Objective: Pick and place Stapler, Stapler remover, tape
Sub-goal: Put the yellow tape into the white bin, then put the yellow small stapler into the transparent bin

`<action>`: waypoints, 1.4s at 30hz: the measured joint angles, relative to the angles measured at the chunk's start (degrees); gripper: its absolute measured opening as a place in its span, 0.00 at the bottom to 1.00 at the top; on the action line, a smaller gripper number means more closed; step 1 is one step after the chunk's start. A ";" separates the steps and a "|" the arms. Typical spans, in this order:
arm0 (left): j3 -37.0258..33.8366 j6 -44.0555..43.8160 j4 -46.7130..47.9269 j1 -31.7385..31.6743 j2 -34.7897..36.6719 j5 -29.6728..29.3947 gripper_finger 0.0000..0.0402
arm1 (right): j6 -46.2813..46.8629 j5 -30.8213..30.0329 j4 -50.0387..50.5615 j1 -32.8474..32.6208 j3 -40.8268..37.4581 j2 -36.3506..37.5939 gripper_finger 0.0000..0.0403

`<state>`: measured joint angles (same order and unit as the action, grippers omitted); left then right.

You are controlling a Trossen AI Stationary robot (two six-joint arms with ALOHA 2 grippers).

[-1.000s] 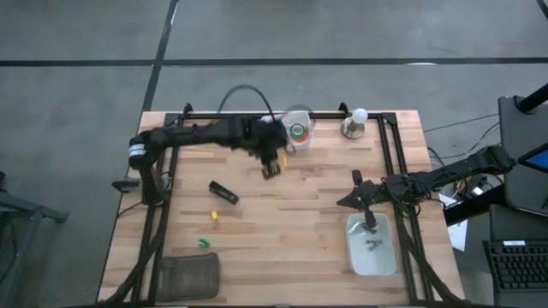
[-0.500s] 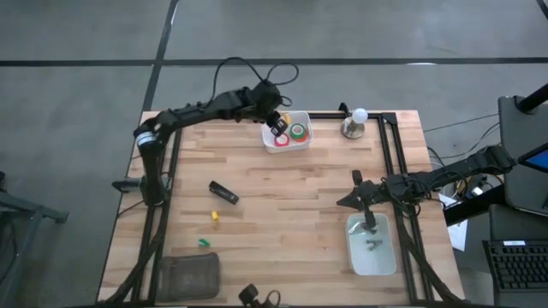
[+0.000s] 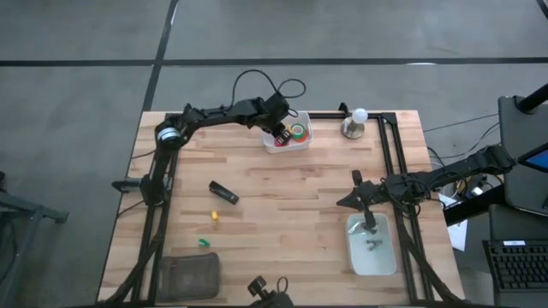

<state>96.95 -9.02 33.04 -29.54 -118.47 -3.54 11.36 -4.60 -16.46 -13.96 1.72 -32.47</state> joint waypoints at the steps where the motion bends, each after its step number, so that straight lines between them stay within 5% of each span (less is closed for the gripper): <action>1: 0.07 0.00 0.03 -0.04 -0.67 0.02 0.15 | 0.02 0.00 -0.01 0.00 0.00 0.00 0.02; 16: 0.26 -1.33 1.49 -0.60 -3.20 1.84 0.18 | 0.22 -0.02 -0.01 0.00 -0.13 0.02 0.02; 32: 4.55 -2.60 2.77 -0.64 -3.22 1.96 0.39 | 0.22 -0.02 -0.01 0.00 -0.13 0.07 0.02; 42: 9.54 2.84 16.61 3.22 1.48 4.36 0.41 | 0.86 0.02 0.96 -0.02 -0.13 0.04 0.02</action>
<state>106.49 -6.18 49.65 -26.32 -116.98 0.82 12.22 -4.58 -15.50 -13.97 1.58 -32.42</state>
